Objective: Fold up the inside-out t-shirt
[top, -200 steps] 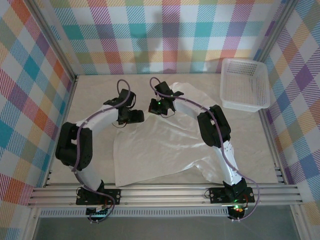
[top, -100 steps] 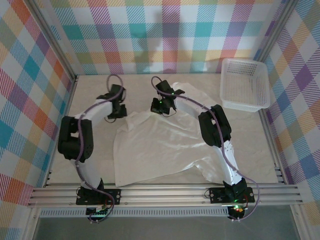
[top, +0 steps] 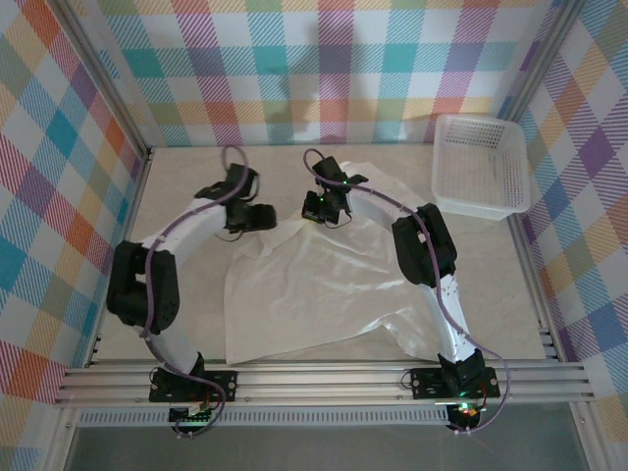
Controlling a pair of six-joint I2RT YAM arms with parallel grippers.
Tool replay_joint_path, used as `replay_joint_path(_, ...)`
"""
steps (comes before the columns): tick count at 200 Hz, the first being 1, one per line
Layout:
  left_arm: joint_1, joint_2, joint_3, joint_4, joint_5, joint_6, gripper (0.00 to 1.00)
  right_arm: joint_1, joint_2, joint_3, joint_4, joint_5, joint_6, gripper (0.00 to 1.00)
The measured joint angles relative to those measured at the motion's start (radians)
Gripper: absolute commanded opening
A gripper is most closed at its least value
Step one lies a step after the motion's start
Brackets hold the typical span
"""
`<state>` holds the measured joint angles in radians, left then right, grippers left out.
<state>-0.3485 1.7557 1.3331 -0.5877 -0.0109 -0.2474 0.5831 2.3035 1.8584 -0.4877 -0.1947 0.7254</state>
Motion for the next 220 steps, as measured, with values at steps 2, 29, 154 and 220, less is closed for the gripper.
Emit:
replay_joint_path(2, -0.007, 0.008, 0.008, -0.003, -0.007, 0.002, 0.73, 0.000, 0.000, 0.000, 0.000, 0.000, 0.000, 0.00)
replay_joint_path(29, -0.105, 0.174, 0.148, -0.081, -0.194, 0.053, 0.70, 0.000, 0.000, 0.000, 0.000, 0.000, 0.000, 0.00)
replay_joint_path(154, 0.080, 0.243, 0.108, -0.119, -0.483, 0.186, 0.24, -0.029, -0.003, -0.031, -0.021, 0.012, 0.019, 0.00)
replay_joint_path(220, 0.274, 0.116, 0.080, -0.080, -0.185, 0.135, 0.26, -0.047, -0.005, -0.032, -0.030, 0.026, 0.019, 0.00)
